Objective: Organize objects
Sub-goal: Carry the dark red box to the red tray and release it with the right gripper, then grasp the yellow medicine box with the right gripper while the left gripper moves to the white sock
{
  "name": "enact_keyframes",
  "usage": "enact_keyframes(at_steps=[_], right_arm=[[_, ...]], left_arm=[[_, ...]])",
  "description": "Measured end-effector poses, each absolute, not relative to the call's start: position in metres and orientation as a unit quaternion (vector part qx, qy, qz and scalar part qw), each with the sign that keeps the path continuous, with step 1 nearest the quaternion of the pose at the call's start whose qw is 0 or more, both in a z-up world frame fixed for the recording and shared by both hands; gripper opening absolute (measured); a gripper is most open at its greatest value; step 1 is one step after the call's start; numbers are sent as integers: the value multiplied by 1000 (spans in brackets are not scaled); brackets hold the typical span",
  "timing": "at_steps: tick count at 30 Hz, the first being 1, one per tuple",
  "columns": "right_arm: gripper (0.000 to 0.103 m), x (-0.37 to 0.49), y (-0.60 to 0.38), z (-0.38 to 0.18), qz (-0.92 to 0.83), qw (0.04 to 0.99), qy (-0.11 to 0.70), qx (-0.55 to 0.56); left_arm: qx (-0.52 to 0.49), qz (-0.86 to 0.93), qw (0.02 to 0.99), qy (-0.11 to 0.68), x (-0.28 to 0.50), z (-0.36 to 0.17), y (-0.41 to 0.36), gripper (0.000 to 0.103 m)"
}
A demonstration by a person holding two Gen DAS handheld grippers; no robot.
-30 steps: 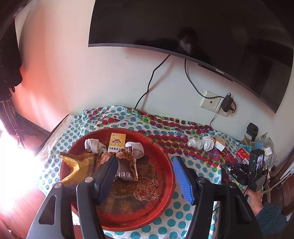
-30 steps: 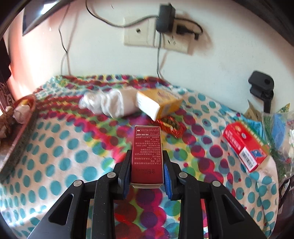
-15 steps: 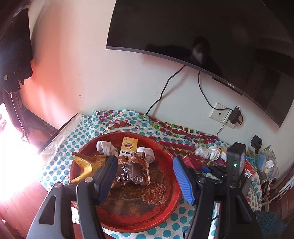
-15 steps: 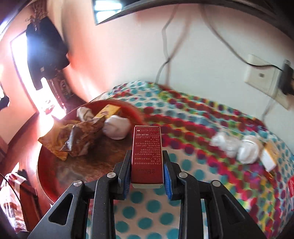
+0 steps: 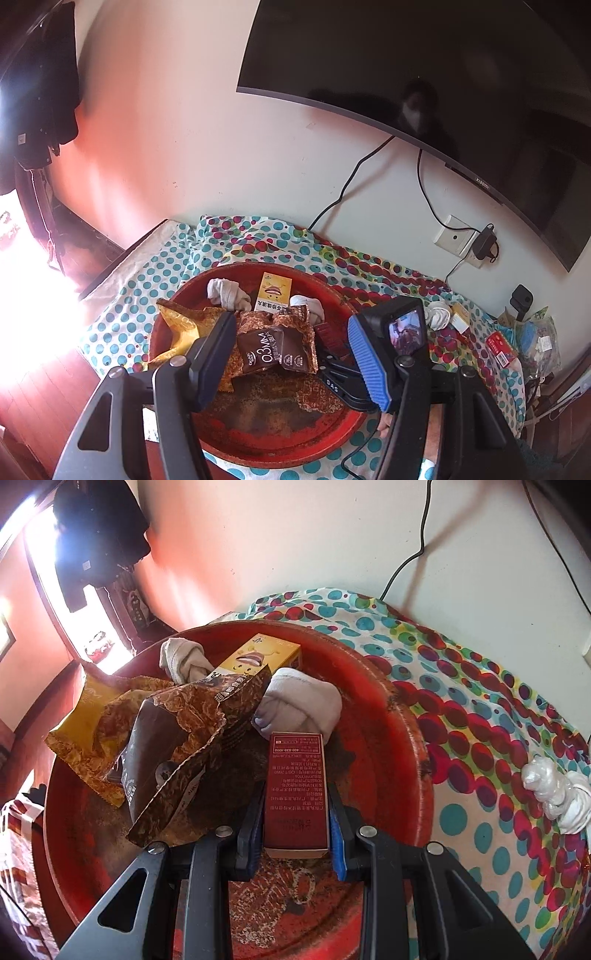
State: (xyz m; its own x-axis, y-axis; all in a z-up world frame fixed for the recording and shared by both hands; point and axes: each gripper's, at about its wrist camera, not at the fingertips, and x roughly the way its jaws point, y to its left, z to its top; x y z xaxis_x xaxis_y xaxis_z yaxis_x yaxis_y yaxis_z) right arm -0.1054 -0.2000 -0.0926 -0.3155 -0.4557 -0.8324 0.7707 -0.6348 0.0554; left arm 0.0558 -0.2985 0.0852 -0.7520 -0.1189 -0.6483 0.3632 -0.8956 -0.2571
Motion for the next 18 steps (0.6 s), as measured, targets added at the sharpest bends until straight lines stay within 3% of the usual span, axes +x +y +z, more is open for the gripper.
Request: enact_keyframes(at_steps=[8, 15, 18], right_arm=[[29, -102, -212, -107, -775, 395, 182, 458], [65, -90, -207, -103, -786, 397, 195, 433], [65, -88, -186, -87, -801, 401, 163, 414]], left_arm=[[323, -922, 125, 175, 54, 88, -290, 65], [334, -912, 140, 190, 52, 79, -301, 65], [337, -911, 138, 192, 51, 76, -300, 65]])
